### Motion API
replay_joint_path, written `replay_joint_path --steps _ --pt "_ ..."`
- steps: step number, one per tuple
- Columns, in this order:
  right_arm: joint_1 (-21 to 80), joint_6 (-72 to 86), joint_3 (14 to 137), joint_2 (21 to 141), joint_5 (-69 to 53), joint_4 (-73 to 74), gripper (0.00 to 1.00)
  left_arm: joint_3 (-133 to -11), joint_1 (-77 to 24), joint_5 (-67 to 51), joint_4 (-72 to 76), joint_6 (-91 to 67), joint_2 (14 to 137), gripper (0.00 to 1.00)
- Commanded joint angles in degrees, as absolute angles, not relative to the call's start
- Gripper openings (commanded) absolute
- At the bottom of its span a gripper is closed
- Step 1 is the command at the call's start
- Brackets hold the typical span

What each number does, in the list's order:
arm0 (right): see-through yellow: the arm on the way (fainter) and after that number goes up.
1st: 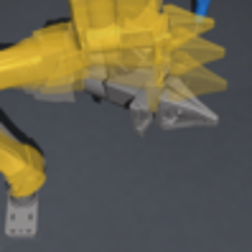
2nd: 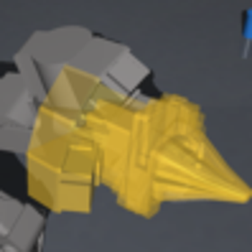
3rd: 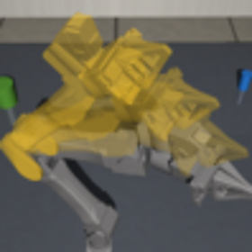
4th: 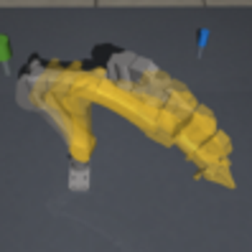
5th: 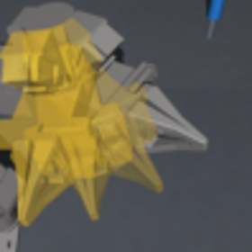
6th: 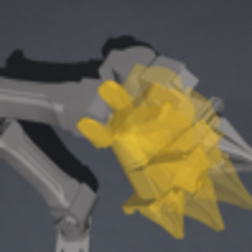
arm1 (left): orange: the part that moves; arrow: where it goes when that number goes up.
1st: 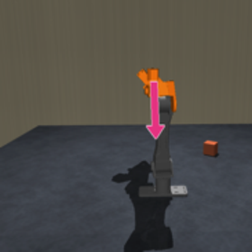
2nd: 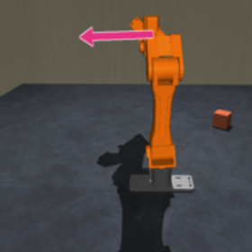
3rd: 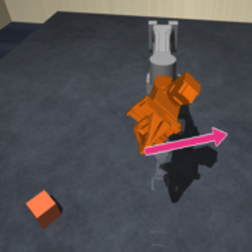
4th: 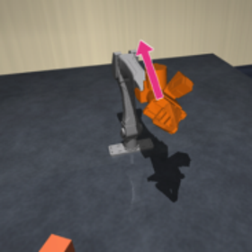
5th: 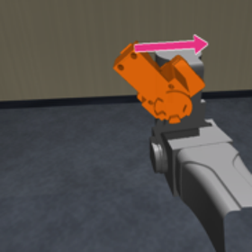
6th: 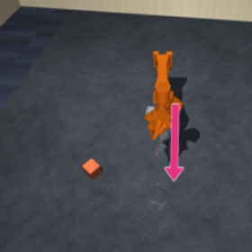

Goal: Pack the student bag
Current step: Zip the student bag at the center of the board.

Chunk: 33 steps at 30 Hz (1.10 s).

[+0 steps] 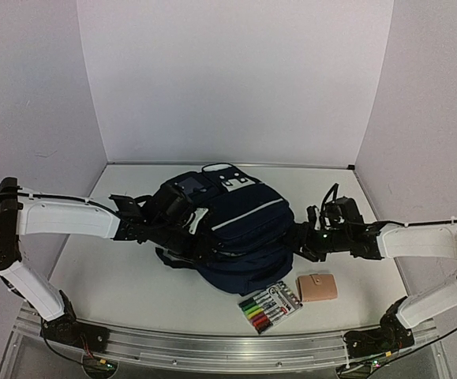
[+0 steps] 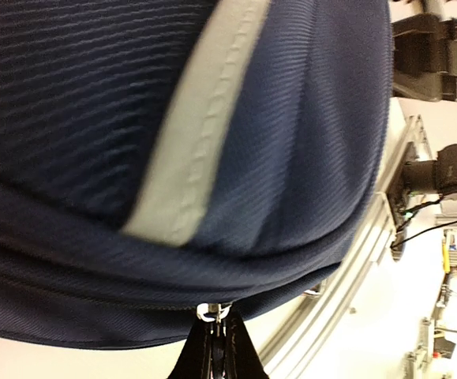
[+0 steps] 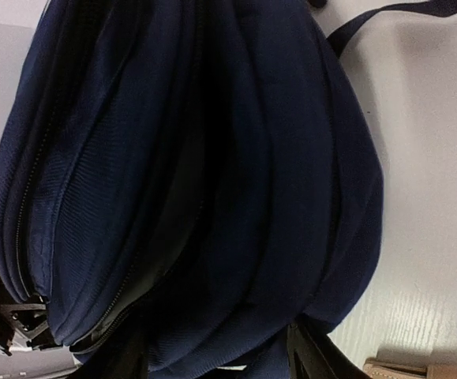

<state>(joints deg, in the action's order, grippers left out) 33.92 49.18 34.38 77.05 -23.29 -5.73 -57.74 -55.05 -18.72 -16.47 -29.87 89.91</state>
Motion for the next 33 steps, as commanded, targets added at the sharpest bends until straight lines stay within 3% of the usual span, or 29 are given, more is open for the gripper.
replay_joint_path --steps 1,5,13,27,30,33 --pt "36.6 52.0 35.7 81.0 -23.4 -14.2 0.29 -57.6 -55.8 -27.3 -10.8 -34.2 86.8 0.00" --pt "39.8 55.8 34.9 82.5 -18.0 -17.1 0.01 -57.7 -55.9 -30.7 -5.1 -39.1 86.1 0.00" --pt "44.6 64.1 33.1 81.7 -3.6 -19.2 0.00 -64.2 -56.4 -36.1 -6.5 -42.5 88.0 0.00" --pt "47.0 62.8 38.6 84.6 5.3 -19.6 0.00 -73.8 -61.9 -17.8 -12.8 -41.5 98.1 0.03" --pt "47.0 62.1 38.1 83.1 6.5 -18.4 0.05 -70.9 -61.8 -15.8 -12.7 -42.1 95.6 0.11" --pt "47.0 60.7 37.9 80.9 7.6 -15.3 0.21 -66.0 -61.0 -12.0 -11.7 -43.6 89.6 0.38"
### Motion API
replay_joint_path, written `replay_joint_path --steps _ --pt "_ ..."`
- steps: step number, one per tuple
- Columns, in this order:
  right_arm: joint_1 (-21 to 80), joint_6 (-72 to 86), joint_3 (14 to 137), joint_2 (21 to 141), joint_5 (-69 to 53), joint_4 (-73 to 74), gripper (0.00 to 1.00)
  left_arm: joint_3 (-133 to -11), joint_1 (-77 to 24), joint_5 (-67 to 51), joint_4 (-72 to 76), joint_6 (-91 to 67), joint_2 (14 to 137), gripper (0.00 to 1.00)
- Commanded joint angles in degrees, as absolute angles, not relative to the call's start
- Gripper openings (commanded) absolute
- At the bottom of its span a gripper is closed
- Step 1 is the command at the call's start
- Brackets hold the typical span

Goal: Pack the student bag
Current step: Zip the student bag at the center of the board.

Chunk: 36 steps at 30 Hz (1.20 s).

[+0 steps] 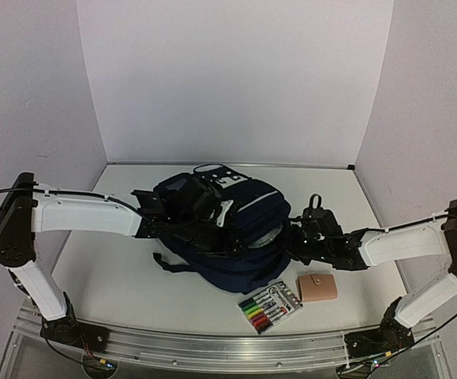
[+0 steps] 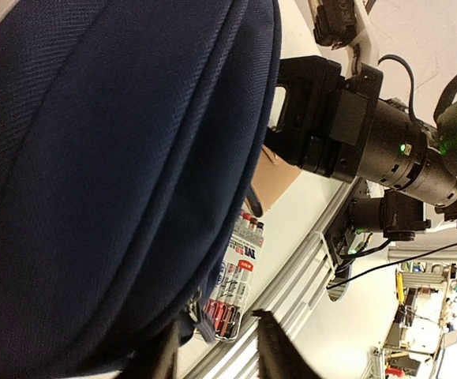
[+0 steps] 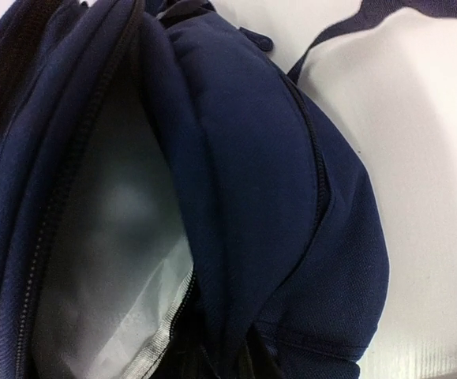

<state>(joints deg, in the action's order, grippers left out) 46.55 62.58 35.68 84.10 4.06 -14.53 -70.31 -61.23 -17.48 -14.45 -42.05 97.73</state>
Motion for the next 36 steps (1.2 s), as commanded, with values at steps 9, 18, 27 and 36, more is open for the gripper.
replay_joint_path --steps 9,18,27,36 --pt "54.9 54.3 43.6 73.4 14.9 -0.2 0.61 -47.9 -49.9 -17.8 -5.7 -50.7 75.8 0.66" --pt "68.1 53.4 51.2 76.3 19.1 7.4 0.59 -44.6 -45.2 -17.3 2.3 -52.9 74.6 0.67" --pt "71.7 56.9 55.4 84.1 22.4 11.7 0.43 -42.8 -44.8 -16.7 5.9 -55.3 77.4 0.56" --pt "71.7 54.3 60.1 89.6 22.1 13.0 0.40 -43.0 -44.5 -16.6 6.7 -55.7 80.1 0.51"
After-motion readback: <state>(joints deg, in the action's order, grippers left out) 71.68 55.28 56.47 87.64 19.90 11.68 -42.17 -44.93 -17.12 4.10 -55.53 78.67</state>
